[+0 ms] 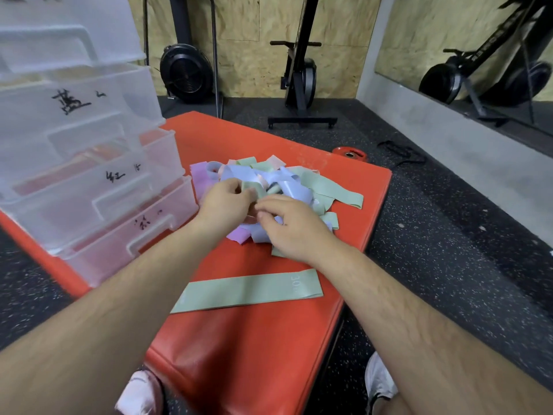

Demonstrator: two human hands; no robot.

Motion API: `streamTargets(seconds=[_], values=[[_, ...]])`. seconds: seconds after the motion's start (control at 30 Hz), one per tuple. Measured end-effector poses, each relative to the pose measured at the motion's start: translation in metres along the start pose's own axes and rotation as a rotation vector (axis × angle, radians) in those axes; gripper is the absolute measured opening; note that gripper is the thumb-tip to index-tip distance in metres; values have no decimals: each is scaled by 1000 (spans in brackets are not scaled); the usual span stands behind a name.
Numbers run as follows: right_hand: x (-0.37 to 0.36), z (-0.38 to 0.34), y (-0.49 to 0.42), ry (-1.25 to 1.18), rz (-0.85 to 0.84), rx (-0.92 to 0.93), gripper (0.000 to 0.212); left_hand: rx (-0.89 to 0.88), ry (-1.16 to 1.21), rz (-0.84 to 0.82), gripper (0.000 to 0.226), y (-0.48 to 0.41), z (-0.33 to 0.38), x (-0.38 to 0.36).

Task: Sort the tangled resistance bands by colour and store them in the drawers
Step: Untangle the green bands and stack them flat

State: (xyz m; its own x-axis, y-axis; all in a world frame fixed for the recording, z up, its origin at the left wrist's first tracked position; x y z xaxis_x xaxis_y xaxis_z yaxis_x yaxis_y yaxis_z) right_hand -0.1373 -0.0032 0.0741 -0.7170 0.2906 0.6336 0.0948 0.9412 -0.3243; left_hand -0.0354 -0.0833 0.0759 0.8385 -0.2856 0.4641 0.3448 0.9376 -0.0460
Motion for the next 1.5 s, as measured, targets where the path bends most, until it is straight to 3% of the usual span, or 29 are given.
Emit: streamTargets(seconds=[0.13, 0.27, 0.37, 0.47, 0.63, 0.93, 1.1, 1.2, 1.5], values=[[12, 10, -8, -75, 91, -103, 26, -101, -247, -46, 20, 8, -6, 17], [-12, 8, -12, -102, -98, -88, 37, -280, -480, -75, 17, 24, -12, 31], [-33, 4, -15, -176, -194, -117, 24, -325, -529, -121, 15, 39, -17, 39], [-45, -1, -21, -102, -214, -93, 5, -292, -491, -50, 18, 44, -22, 58], [-51, 4, -30, 62, -241, -90, 23, -142, -299, 86, 16, 47, -44, 101], [-20, 50, -21, 460, -341, -230, 24, -27, -103, 107, 21, 54, -78, 158], [20, 50, -13, 357, -241, -223, 24, -24, -151, 46, 16, 52, -95, 161], [41, 52, -5, 257, -145, -246, 18, -15, -209, 93, 14, 53, -98, 163], [66, 63, 25, -390, 12, -450, 11, 12, -13, 12, 23, 61, -100, 141]])
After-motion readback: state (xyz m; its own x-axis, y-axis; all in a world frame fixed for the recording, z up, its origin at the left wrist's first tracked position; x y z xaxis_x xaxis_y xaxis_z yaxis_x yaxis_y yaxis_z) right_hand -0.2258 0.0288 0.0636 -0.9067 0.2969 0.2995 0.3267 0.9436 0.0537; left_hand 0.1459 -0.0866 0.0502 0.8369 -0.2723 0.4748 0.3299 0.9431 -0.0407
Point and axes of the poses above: each hand's wrist, its own y-axis away from the middle knuckle, its own x-axis out of the back of the hand, z = x × y, the point moved 8 cm from there along -y, towards the middle knuckle, and after that the axes turned 4 degrees about -y, right-handed, at the moved point
